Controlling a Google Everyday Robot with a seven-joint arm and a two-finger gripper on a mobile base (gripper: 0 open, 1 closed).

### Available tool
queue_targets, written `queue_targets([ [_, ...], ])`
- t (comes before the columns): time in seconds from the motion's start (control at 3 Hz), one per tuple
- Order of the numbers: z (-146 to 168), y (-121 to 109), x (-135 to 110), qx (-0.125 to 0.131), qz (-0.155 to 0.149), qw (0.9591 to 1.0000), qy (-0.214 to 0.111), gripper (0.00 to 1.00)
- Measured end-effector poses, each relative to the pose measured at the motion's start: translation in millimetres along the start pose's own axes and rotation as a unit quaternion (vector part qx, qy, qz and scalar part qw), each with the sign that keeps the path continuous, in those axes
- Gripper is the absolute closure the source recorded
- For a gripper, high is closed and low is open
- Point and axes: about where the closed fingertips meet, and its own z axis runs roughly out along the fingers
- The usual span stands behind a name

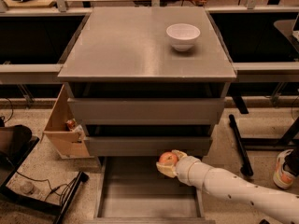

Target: Place apple into bottom drawer

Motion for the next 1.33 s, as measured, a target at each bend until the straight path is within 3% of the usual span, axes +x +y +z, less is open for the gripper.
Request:
queue_targets([
  [0.33,20,10,13,-0.011,0.002,0.9999,0.003,1.00],
  [0.67,62,15,46,-0.015,0.003,0.9998,0.009,1.00],
  [1.33,134,20,89,-0.039,-0.004,0.9984,-0.041,1.00],
])
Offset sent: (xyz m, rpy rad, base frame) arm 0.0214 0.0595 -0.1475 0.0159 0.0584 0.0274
